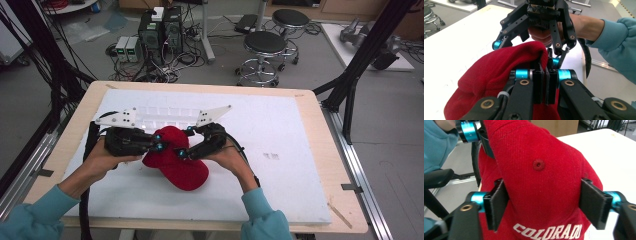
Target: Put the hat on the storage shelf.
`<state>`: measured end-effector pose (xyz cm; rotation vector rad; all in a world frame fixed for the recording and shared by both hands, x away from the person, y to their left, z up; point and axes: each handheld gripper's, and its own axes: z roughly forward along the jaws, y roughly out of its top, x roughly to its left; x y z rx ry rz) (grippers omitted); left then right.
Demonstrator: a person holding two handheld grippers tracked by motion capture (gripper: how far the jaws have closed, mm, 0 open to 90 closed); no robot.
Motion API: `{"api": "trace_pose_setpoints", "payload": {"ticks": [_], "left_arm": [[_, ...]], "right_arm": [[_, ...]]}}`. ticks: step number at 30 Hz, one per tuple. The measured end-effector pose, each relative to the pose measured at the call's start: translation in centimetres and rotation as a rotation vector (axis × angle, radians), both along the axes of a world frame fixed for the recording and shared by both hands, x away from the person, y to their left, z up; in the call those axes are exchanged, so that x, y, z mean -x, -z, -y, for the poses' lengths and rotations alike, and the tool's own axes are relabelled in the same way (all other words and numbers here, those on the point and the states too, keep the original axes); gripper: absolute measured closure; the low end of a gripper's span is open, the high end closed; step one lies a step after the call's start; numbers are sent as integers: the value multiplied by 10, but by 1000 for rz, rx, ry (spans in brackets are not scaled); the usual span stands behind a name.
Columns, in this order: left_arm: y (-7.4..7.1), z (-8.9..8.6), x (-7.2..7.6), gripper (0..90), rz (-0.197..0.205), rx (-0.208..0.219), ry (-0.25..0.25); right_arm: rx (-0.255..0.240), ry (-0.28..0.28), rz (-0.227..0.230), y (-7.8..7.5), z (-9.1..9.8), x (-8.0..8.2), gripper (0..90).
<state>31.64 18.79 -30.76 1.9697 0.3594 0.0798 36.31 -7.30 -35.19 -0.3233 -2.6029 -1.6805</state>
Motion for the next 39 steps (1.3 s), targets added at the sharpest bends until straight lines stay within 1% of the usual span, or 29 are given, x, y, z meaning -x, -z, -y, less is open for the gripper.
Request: {"api": "trace_pose_setpoints", "payload": {"ticks": [1, 2, 3, 5, 6, 7, 9, 12, 13, 14, 15, 16, 17, 18, 19, 20, 21, 23, 24, 25, 27, 29, 30, 31, 32, 33, 34, 39], "left_arm": [[0, 0, 0, 876, 1, -1, -2], [0, 0, 0, 876, 3, -6, -2], [1, -1, 0, 876, 5, -10, -1], [1, -1, 0, 876, 3, -7, -5], [1, -1, 0, 876, 5, -10, -5], [1, -1, 0, 876, 5, -10, -5], [2, -1, 0, 876, 6, -13, -8], [3, -1, -1, 875, 4, -18, -13], [3, -1, -1, 874, 3, -20, -15], [4, -1, -2, 872, 4, -20, -18], [5, -1, -2, 870, -3, -14, -22], [5, -1, -2, 870, -2, -16, -21], [6, -1, -3, 865, -2, -12, -21], [6, -2, -3, 833, -9, -5, -18], [6, -2, -3, 833, -12, 2, -10], [6, -3, -3, 772, -13, 9, -6], [6, -3, -3, 735, -28, 22, 1], [6, -2, -3, 638, -30, 24, 5], [7, -1, -3, 578, -49, 32, 21], [7, -1, -3, 525, -49, 32, 21], [6, 0, -2, 478, -45, 38, 23], [6, 1, -1, 411, -50, 54, 27], [5, 1, -1, 388, -54, 61, 19], [5, 2, -1, 388, -56, 67, 18], [4, 2, 0, 332, -54, 70, 22], [4, 3, 1, 292, -52, 71, 41], [4, 4, 3, 276, -43, 66, 48], [4, 4, 4, 251, -32, 58, 57]], "right_arm": [[3, -6, 3, -1, 1, 1, 383], [3, -6, 3, -1, 1, 1, 383], [14, -11, 2, -2, 1, 2, 418], [16, -12, -1, -2, 2, 3, 433], [19, -11, 0, -2, 2, 3, 464], [19, -11, 0, -2, 2, 3, 464], [26, -13, -1, -3, 3, 4, 500], [38, -8, 1, -4, 2, 5, 575], [45, -7, -5, -4, 2, 5, 607], [50, -15, -14, -4, 2, 6, 679], [56, -17, -18, -4, 2, 7, 702], [56, -17, -18, -4, 2, 7, 702], [59, -14, -11, -5, 2, 7, 726], [65, -12, 8, -6, 1, 9, 773], [65, -12, 8, -6, 1, 9, 773], [68, -6, 18, -7, 2, 10, 795], [71, 4, 23, -8, 2, 11, 802], [74, 8, 24, -9, 2, 12, 807], [74, 13, 26, -9, 2, 12, 807], [79, 18, 27, -9, 2, 12, 807], [75, 29, 31, -10, 3, 12, 807], [71, 38, 42, -11, 3, 12, 807], [69, 39, 43, -12, 3, 13, 807], [69, 39, 43, -12, 3, 13, 807], [66, 45, 43, -13, 4, 12, 807], [65, 49, 38, -13, 5, 12, 808], [63, 51, 39, -13, 5, 12, 808], [64, 53, 47, -14, 6, 12, 809]]}}
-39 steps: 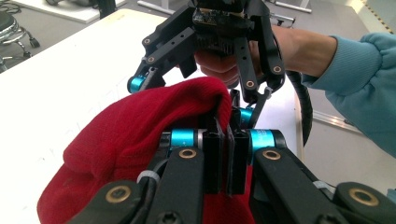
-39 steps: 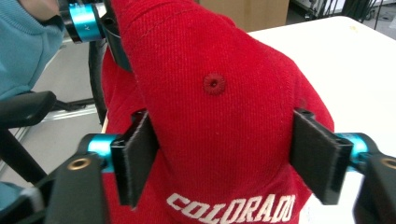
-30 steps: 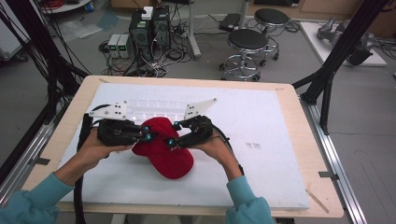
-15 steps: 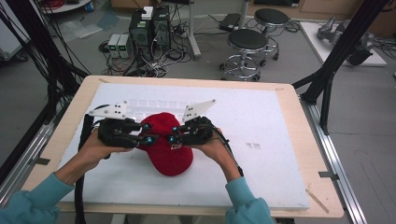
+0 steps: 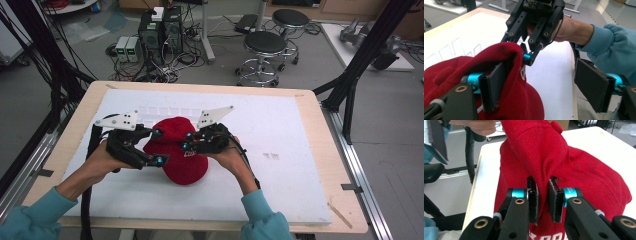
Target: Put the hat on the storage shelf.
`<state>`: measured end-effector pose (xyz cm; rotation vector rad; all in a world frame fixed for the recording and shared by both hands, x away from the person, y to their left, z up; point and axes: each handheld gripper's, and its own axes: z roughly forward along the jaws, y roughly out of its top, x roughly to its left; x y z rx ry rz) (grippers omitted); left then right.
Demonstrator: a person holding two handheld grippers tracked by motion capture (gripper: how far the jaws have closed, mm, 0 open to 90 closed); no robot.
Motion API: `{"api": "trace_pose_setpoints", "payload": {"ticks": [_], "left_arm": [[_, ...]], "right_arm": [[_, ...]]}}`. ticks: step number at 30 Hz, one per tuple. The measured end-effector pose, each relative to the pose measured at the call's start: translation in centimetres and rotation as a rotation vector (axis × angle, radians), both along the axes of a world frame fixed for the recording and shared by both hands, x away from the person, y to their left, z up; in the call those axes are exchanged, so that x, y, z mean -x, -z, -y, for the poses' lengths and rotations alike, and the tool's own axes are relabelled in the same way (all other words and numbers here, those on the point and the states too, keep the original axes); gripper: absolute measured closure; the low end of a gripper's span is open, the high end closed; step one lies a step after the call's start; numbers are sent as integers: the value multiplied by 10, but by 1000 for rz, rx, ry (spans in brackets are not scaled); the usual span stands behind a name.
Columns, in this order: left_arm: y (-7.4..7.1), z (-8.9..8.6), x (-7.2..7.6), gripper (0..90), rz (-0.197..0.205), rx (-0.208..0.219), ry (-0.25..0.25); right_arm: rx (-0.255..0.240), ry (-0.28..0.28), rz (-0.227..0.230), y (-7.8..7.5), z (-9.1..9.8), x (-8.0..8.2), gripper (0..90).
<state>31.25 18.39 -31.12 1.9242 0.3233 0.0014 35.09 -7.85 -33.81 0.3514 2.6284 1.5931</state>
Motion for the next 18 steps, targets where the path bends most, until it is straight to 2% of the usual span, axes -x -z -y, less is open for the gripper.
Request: {"api": "trace_pose_setpoints", "payload": {"ticks": [7, 15, 18], "left_arm": [[-2, 2, 3, 233, 39, -19, -7], [-4, -3, 2, 195, 55, -12, -55], [-5, -4, 2, 187, 57, -11, -56]], "right_arm": [[-3, 12, -1, -1, 3, 0, 809], [-18, 31, 6, -4, 9, 1, 810], [-23, 33, 6, -5, 11, 1, 810]]}}
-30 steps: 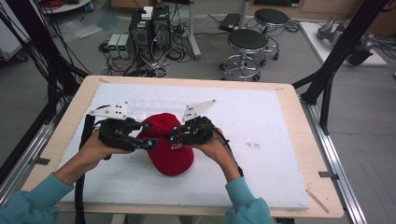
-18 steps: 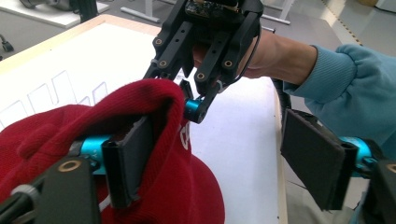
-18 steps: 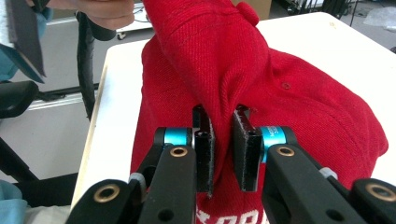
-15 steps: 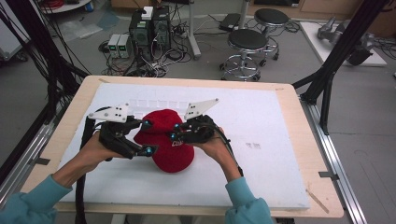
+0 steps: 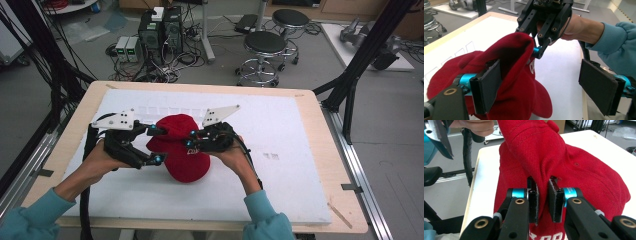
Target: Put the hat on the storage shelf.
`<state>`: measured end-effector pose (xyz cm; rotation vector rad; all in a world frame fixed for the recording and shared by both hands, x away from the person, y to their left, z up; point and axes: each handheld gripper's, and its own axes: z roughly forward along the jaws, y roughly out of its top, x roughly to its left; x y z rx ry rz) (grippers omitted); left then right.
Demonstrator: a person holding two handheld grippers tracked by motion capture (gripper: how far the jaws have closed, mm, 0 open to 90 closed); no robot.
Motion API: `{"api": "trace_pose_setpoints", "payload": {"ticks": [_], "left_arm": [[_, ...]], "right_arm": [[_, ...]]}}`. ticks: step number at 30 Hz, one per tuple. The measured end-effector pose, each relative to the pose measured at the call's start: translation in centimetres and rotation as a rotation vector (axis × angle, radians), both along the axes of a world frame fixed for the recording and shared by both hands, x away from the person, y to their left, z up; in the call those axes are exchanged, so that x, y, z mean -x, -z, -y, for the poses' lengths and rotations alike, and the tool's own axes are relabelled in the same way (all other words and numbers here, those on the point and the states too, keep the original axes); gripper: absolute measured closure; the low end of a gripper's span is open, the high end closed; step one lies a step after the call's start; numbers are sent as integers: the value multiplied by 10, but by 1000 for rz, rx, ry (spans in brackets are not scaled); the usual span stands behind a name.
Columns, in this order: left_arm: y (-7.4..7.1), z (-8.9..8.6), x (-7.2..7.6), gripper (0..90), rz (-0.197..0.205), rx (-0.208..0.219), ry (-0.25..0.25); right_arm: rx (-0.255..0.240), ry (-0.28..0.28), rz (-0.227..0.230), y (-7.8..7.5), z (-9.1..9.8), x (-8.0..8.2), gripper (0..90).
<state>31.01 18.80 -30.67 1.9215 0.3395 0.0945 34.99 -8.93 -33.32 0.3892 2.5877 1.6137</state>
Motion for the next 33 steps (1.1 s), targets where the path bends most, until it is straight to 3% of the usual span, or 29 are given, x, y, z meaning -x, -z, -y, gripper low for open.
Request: {"api": "trace_pose_setpoints", "payload": {"ticks": [5, 8, 19, 27, 33], "left_arm": [[-3, -5, 1, 177, 9, 25, -2], [-7, -14, 2, 177, 23, 37, -30], [-7, -37, 7, 178, 33, 39, -91], [9, -40, 14, 186, 11, 28, -125], [29, -32, 16, 197, -33, 15, -141]], "right_arm": [[-6, 5, 0, -1, 3, 0, 810], [-13, 11, 4, -2, 6, 0, 810], [-37, 36, 21, -6, 11, 1, 810], [-59, 57, 33, -9, 14, 2, 810], [-73, 67, 41, -14, 14, 2, 810]]}}
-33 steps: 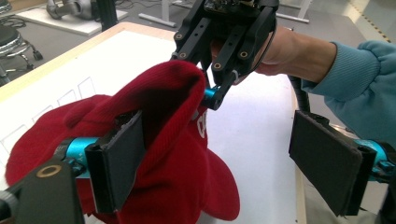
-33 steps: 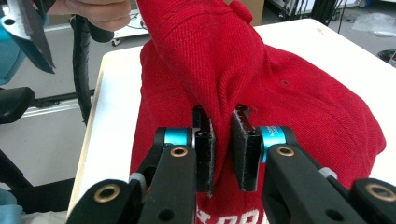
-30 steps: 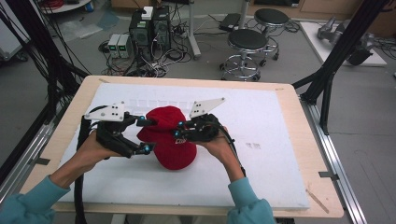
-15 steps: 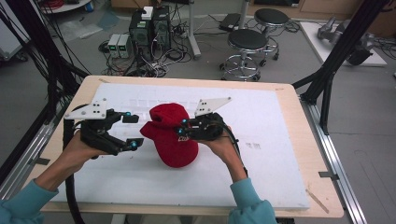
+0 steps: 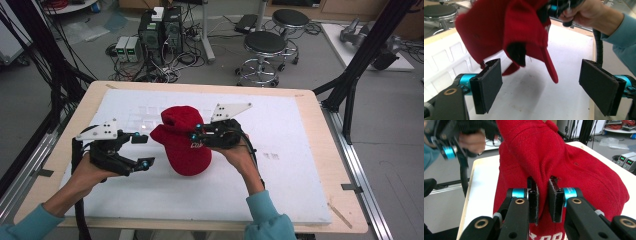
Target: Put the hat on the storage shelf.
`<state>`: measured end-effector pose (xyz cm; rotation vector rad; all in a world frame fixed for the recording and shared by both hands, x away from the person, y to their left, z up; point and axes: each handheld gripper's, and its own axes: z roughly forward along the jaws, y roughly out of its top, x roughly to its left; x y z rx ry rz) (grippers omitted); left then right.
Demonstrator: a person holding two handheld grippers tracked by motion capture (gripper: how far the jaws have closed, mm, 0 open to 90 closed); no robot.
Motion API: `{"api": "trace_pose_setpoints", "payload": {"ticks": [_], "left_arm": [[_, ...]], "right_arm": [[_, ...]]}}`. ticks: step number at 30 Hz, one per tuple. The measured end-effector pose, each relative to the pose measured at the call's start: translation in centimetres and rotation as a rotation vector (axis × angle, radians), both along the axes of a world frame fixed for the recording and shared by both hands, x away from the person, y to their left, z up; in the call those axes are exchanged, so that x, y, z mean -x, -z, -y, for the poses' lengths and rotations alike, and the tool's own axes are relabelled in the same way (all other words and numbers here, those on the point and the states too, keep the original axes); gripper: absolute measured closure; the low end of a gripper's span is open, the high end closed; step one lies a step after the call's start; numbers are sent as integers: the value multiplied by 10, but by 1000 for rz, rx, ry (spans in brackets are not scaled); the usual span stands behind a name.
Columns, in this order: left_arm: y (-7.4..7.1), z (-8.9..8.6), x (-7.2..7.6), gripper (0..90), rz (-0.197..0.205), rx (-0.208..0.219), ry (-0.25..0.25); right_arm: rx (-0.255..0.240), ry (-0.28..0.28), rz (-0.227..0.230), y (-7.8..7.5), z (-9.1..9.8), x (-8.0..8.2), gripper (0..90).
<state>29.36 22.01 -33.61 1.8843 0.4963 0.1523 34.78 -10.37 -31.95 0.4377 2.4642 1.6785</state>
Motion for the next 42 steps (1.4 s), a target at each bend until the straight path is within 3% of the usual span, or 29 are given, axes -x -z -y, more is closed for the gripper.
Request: {"api": "trace_pose_setpoints", "payload": {"ticks": [4, 6, 18, 21, 25, 35, 42], "left_arm": [[14, 8, 1, 202, -33, -7, -22], [17, 11, 1, 219, -49, 13, -31], [32, 31, 1, 322, -85, 60, -16], [33, 33, 0, 379, -87, 73, -11], [36, 37, -1, 525, -86, 93, 13], [38, 40, -4, 799, -84, 99, 28], [37, 38, -5, 847, -90, 97, 13]], "right_arm": [[-11, 4, 14, -3, -2, 0, 810], [-12, 3, 22, -5, -3, 1, 810], [-36, 24, 37, -9, -4, 2, 810], [-43, 23, 41, -10, -5, 3, 810], [-49, 20, 44, -11, -6, 4, 810], [-64, -4, 58, -12, -11, 7, 810], [-73, -18, 63, -12, -13, 8, 811]]}}
